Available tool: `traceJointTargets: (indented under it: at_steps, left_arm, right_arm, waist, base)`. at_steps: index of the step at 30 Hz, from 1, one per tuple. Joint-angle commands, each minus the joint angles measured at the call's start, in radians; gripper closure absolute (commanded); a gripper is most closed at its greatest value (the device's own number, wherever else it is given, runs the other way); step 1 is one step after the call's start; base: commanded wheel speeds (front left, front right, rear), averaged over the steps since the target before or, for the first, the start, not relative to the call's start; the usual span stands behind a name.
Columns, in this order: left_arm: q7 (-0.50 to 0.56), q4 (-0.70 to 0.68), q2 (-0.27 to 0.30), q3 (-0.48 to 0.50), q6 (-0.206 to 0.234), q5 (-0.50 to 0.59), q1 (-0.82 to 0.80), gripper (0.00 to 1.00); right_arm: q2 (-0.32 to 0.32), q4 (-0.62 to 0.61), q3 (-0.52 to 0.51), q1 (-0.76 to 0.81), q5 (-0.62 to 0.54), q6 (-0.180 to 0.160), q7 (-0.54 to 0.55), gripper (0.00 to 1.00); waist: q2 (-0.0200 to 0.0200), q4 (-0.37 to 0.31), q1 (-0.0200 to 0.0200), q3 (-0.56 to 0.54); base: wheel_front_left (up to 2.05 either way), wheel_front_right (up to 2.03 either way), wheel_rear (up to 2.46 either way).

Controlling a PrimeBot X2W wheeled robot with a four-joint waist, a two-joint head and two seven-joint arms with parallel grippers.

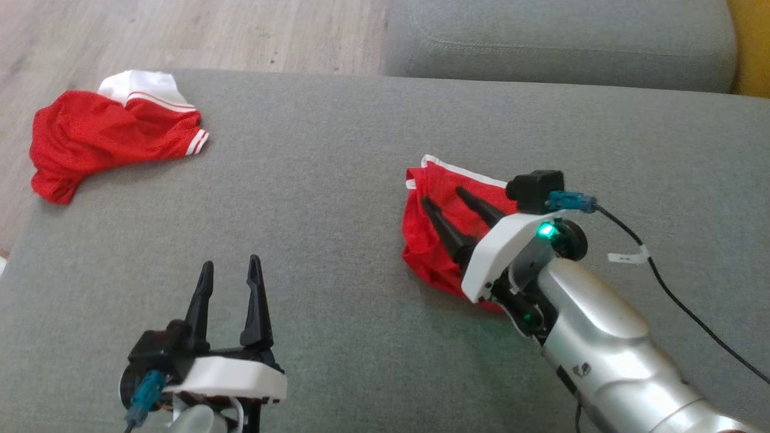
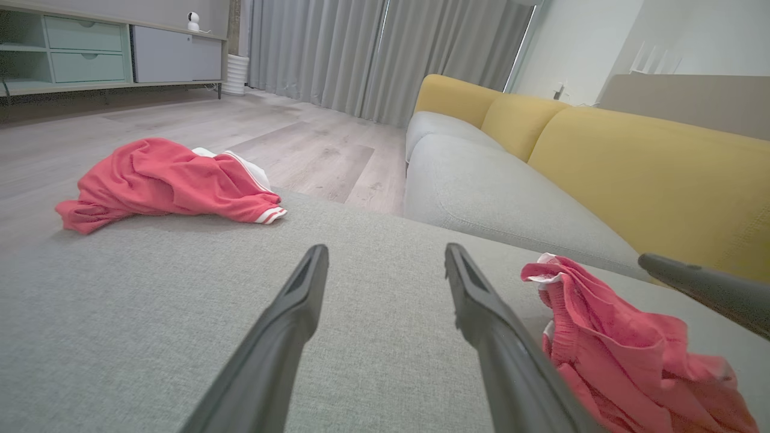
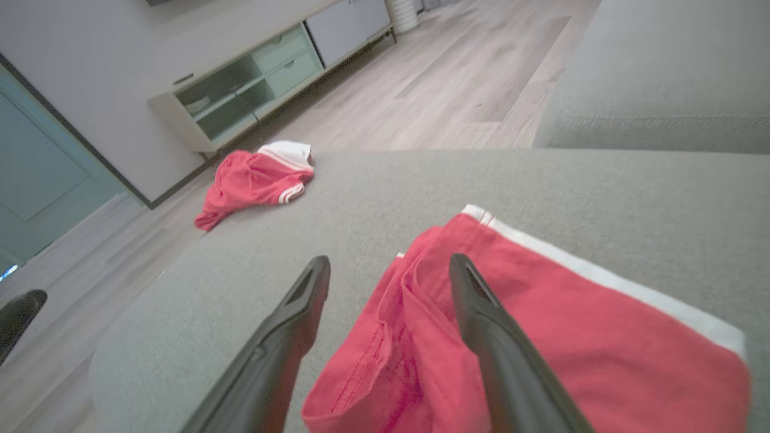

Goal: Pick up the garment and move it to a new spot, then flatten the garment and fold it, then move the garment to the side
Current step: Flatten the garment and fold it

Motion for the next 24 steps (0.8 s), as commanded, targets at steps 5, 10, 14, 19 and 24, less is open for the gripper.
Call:
traceJointTargets:
  at_steps: [5,10,14,19,24]
  left_arm:
    - [-0.008,-0.035,0.009,0.027,0.004,0.007,-0.021,0.0]
    - [-0.002,-0.046,0.014,0.024,0.007,0.005,-0.015,0.0]
    - [0.0,-0.054,0.019,0.022,0.008,0.006,-0.016,0.0]
    - [0.001,-0.059,0.021,0.022,0.011,0.006,-0.019,0.0]
    - [0.001,-0.056,0.021,0.024,0.011,0.004,-0.026,0.0]
  right_arm:
    - [-0.028,-0.075,-0.057,-0.005,-0.001,0.007,-0.064,0.0]
    - [-0.081,-0.073,-0.149,0.003,-0.056,0.007,-0.103,0.0]
    - [-0.116,-0.038,-0.199,0.011,-0.128,0.007,-0.097,0.55]
    - [-0.125,0.01,-0.193,0.03,-0.188,0.007,-0.041,1.0]
    - [-0.11,0.038,-0.135,0.053,-0.198,0.007,0.0,1.0]
  waist:
    - [0.0,-0.025,-0.0001,-0.015]
    - [0.0,-0.031,-0.0001,-0.018]
    - [0.0,-0.023,-0.0001,-0.009]
    - [0.0,-0.005,-0.0001,0.009]
    - [0.0,0.014,-0.0001,0.021]
  base:
    - [0.0,0.0,0.0]
    - [0.0,0.0,0.0]
    - [0.0,0.0,0.0]
    - [0.0,0.0,0.0]
    - [0.0,0.0,0.0]
